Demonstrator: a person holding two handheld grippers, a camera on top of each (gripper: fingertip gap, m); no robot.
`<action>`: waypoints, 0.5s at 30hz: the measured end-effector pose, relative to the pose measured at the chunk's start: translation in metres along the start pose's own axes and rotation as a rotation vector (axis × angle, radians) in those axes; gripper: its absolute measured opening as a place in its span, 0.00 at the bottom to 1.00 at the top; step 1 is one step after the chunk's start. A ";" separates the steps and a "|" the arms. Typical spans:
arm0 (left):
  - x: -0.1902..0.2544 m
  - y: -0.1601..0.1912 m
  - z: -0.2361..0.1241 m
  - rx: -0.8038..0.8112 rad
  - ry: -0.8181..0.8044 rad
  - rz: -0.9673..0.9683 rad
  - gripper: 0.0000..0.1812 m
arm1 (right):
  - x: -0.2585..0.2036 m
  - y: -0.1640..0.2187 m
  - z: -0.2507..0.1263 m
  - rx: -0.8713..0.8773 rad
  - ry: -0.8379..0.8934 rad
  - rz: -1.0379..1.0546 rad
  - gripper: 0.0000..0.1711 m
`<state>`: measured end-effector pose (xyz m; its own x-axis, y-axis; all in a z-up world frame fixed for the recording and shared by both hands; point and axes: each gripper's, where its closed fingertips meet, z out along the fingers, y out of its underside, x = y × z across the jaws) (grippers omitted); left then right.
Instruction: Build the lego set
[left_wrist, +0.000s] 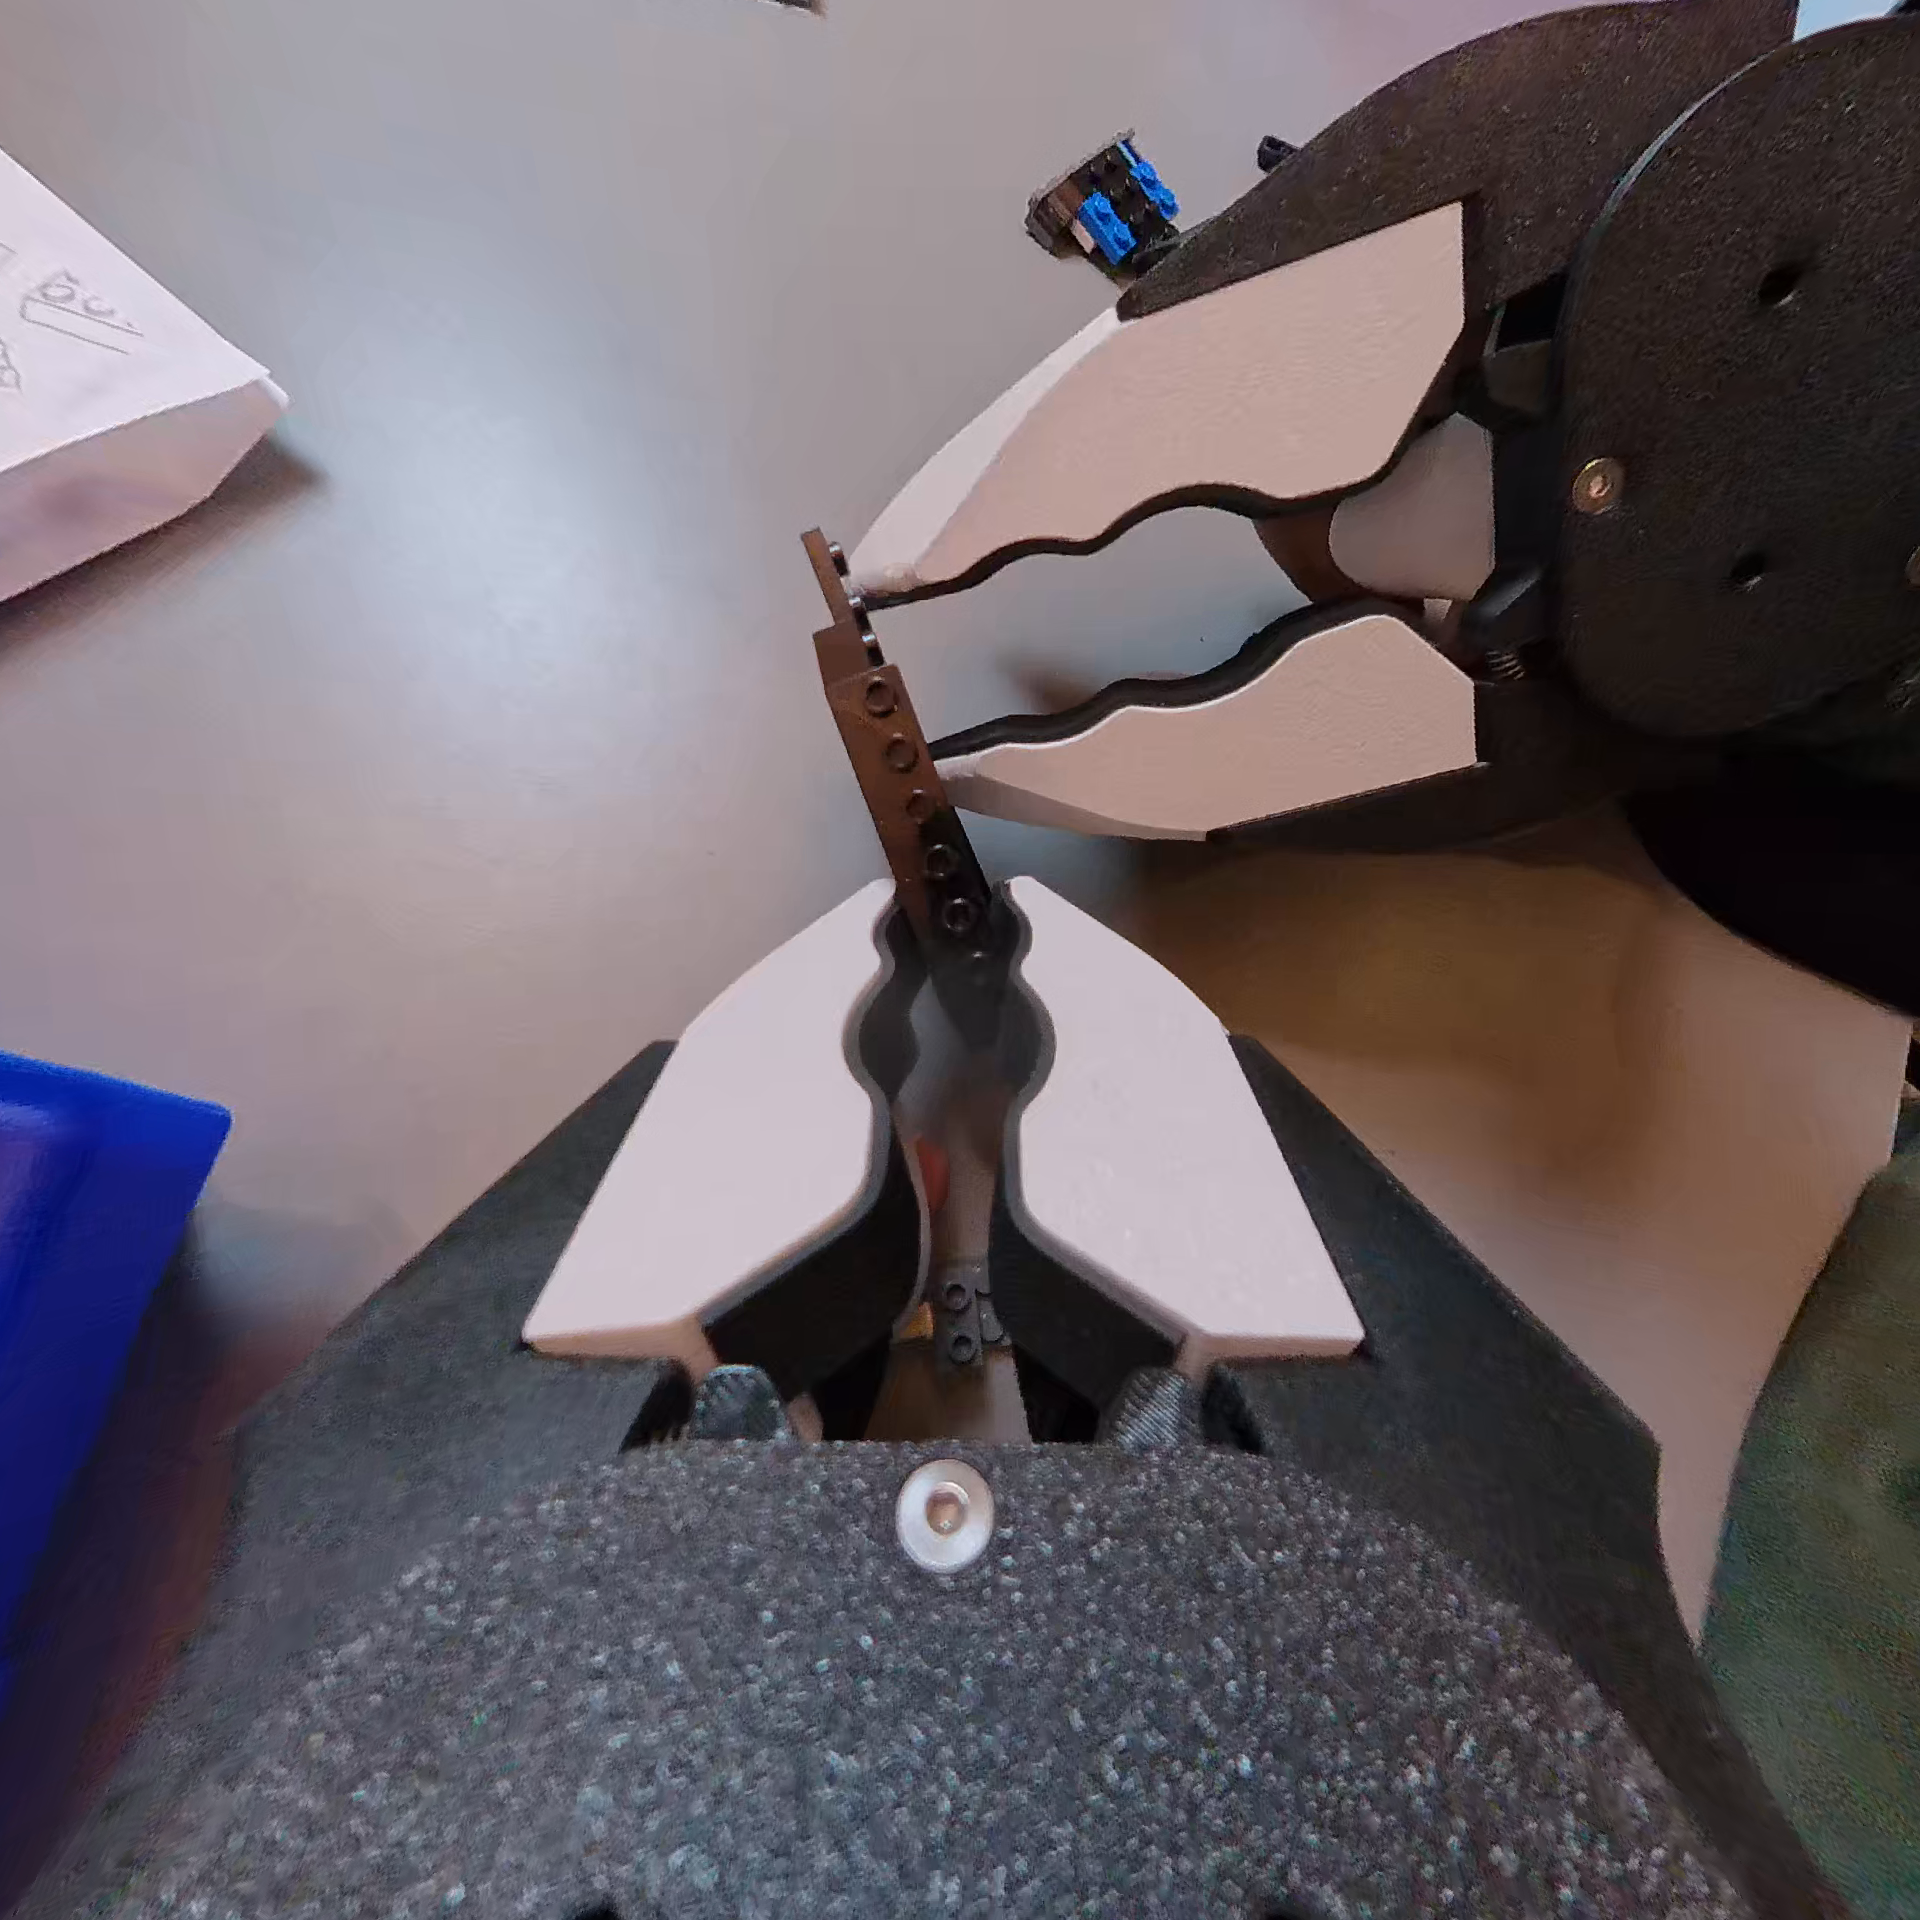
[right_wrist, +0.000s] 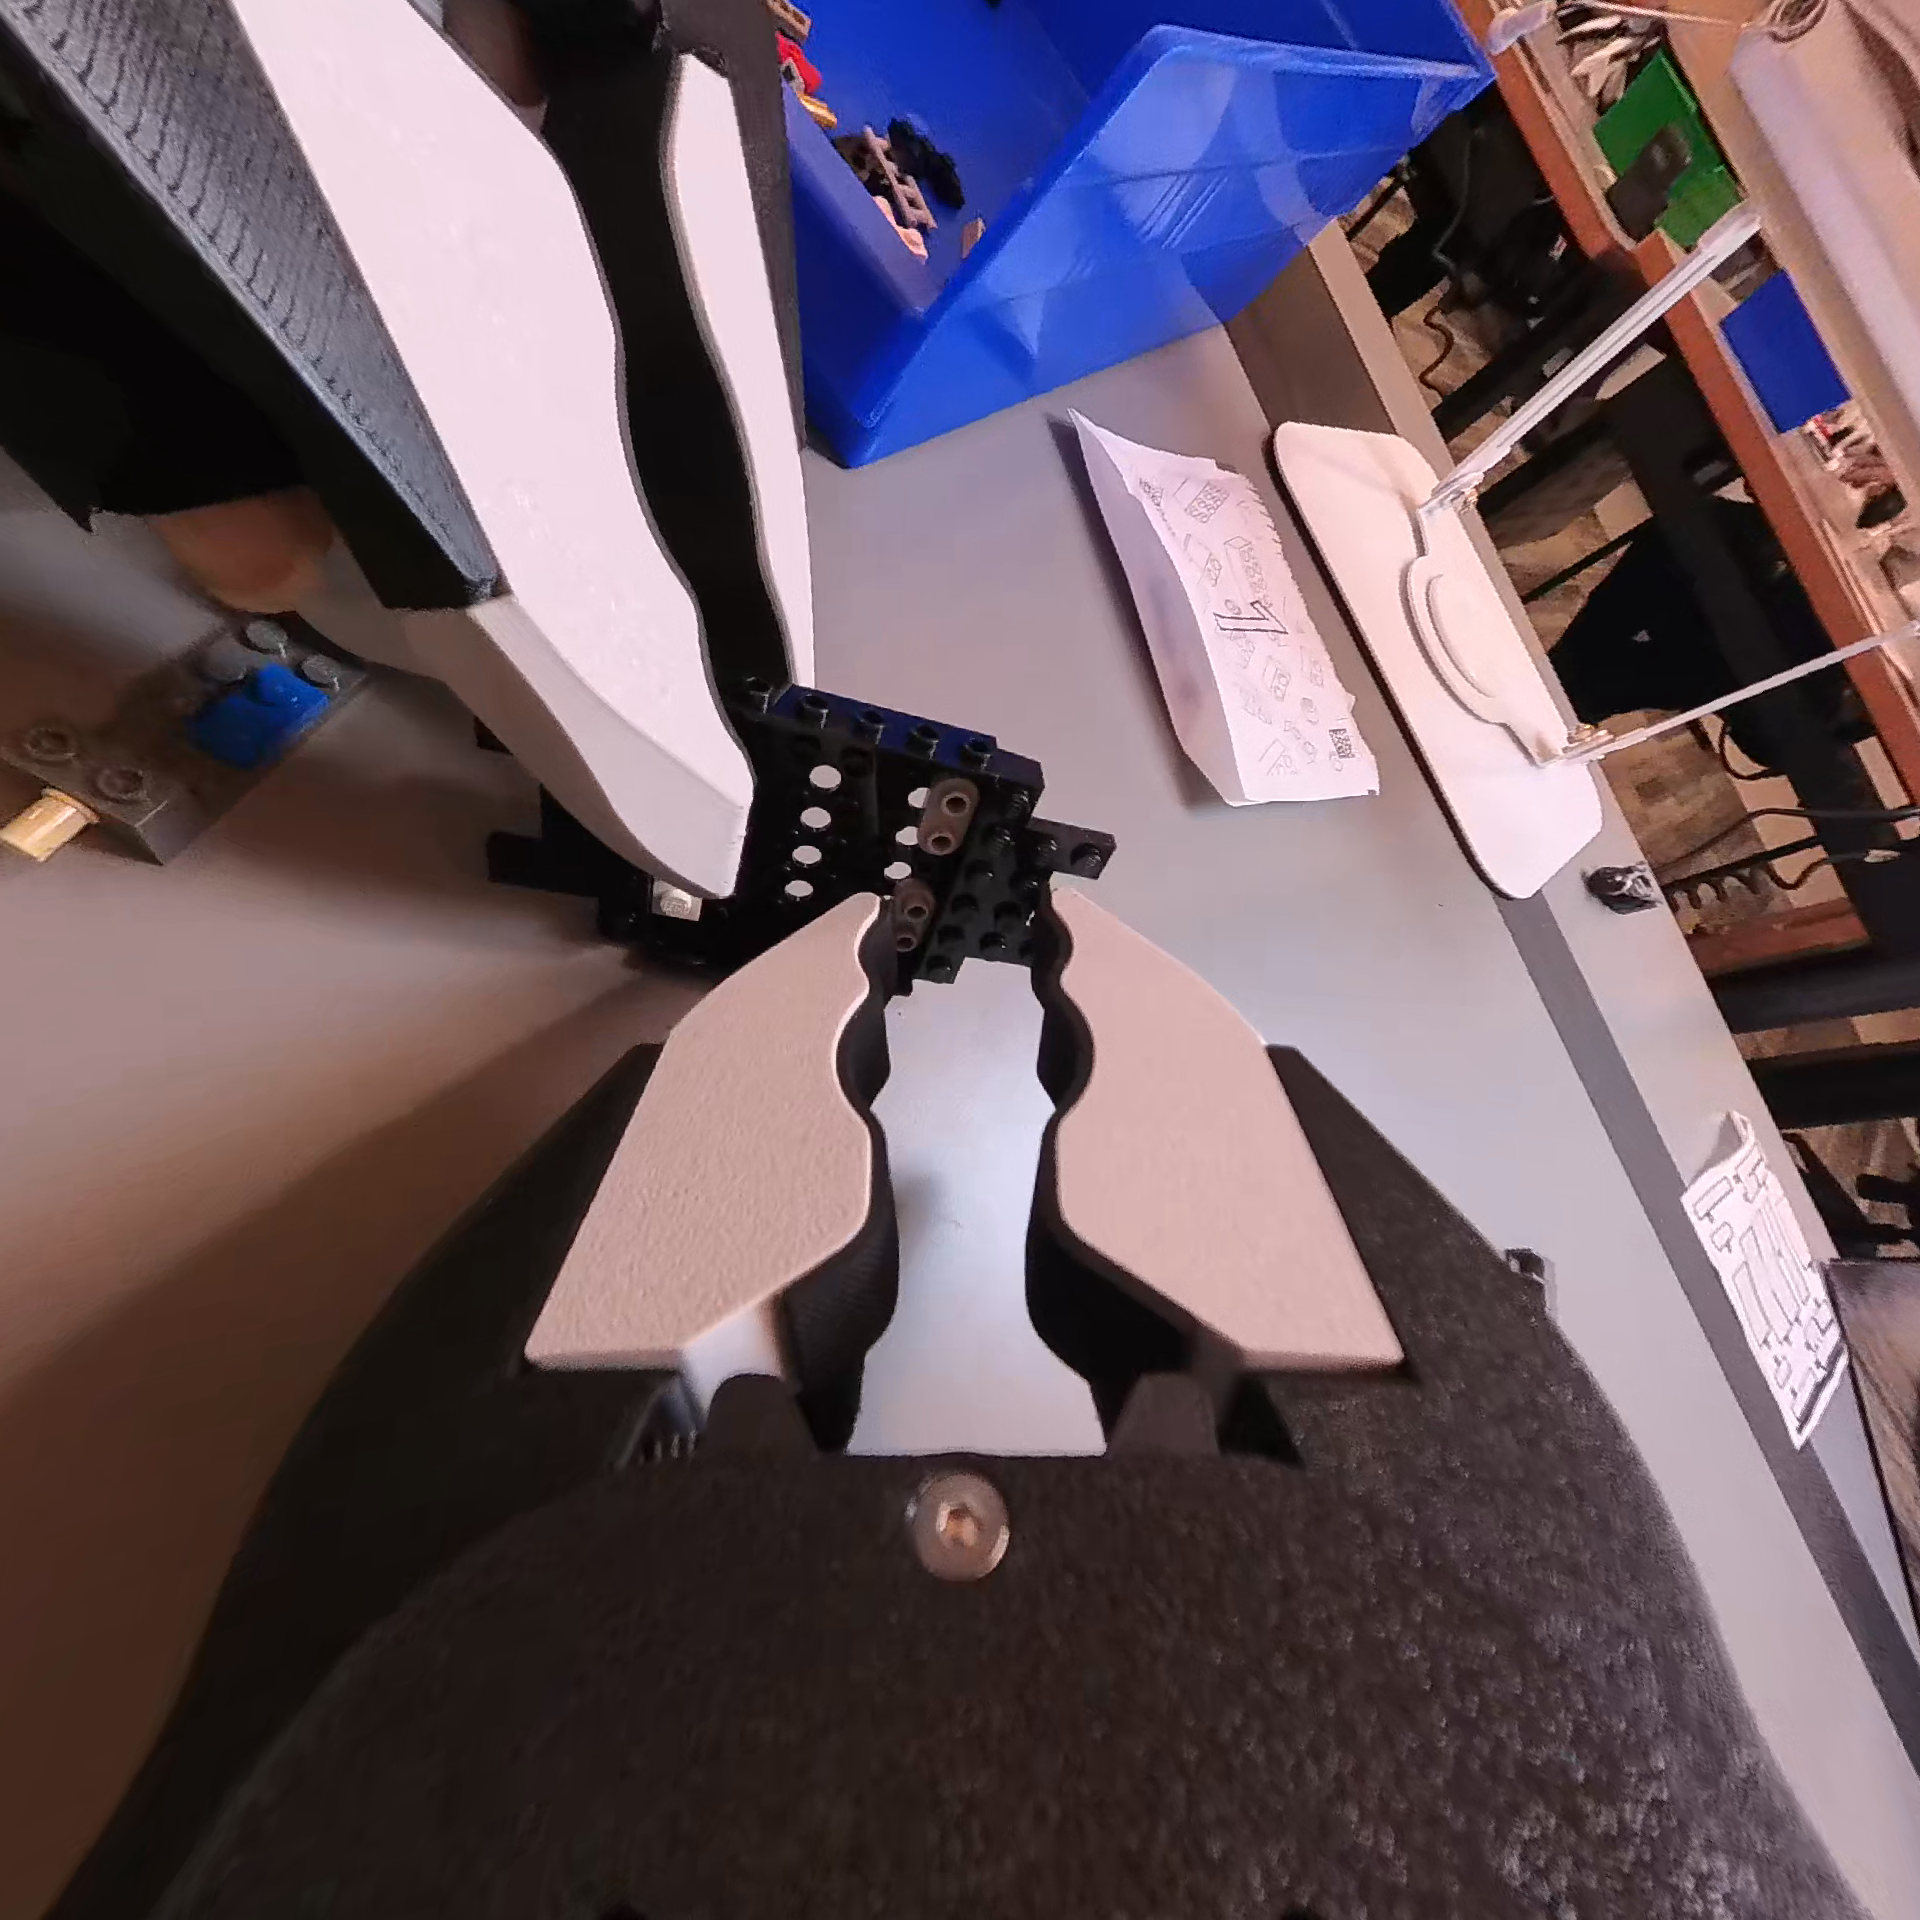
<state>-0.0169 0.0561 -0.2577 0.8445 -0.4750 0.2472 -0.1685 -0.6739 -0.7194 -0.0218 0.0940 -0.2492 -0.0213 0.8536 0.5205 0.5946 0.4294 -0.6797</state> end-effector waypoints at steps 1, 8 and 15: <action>0.000 0.000 0.000 0.001 0.003 -0.003 0.07 | 0.000 0.000 0.000 0.001 -0.008 0.002 0.15; -0.009 -0.002 -0.001 0.017 0.017 -0.079 0.05 | 0.006 0.001 -0.003 0.003 -0.058 0.043 0.09; -0.006 -0.003 0.000 0.035 0.008 -0.096 0.05 | 0.002 0.003 0.001 -0.013 -0.035 0.093 0.14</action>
<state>-0.0213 0.0607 -0.2566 0.8516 -0.4143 0.3213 -0.0691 -0.6963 -0.7145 -0.0204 0.0975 -0.2504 0.0065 0.8995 0.4368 0.6054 0.3441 -0.7177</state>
